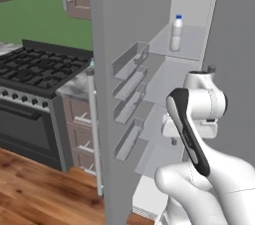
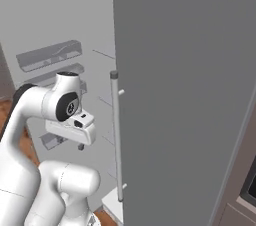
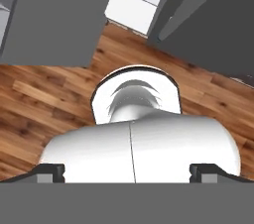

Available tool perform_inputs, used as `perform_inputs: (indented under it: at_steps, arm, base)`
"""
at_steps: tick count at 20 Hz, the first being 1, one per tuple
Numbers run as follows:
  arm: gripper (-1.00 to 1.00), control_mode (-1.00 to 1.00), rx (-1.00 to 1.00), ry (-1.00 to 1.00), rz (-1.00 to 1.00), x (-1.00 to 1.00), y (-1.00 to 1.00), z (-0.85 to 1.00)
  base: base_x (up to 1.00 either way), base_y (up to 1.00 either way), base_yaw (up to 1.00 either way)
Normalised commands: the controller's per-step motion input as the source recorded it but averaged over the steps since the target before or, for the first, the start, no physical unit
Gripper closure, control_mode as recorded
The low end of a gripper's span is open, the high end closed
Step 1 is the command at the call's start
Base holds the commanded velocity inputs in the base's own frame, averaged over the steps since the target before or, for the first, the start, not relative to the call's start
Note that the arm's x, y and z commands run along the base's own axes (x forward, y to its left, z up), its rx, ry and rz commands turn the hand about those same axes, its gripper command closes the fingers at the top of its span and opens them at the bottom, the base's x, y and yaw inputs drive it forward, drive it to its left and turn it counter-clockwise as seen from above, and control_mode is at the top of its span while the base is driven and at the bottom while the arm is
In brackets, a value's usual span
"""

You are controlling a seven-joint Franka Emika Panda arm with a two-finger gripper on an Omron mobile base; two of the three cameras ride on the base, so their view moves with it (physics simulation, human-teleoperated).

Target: Take the bottled waters from the counter and place them in the freezer to freeze. Close the freezer door after placing the bottles.

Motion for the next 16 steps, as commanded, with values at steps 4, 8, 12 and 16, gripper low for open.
perform_inputs:
  at_steps: [4, 8, 12, 16]
  arm:
    - [-1.0, 1.0, 0.0, 0.0, 0.0, 0.0, 0.0, 0.0]
    - [-1.0, 1.0, 0.0, 0.0, 0.0, 0.0, 0.0, 0.0]
    - [-1.0, 1.0, 0.0, 0.0, 0.0, 0.0, 0.0, 0.0]
    - [-1.0, 1.0, 0.0, 0.0, 0.0, 0.0, 0.0, 0.0]
  base:
    - [-0.66, 0.56, 0.0]
    - [-0.56, 0.86, 0.0]
    - [-0.06, 0.9, -0.05]
    - [0.07, 0.82, -0.16]
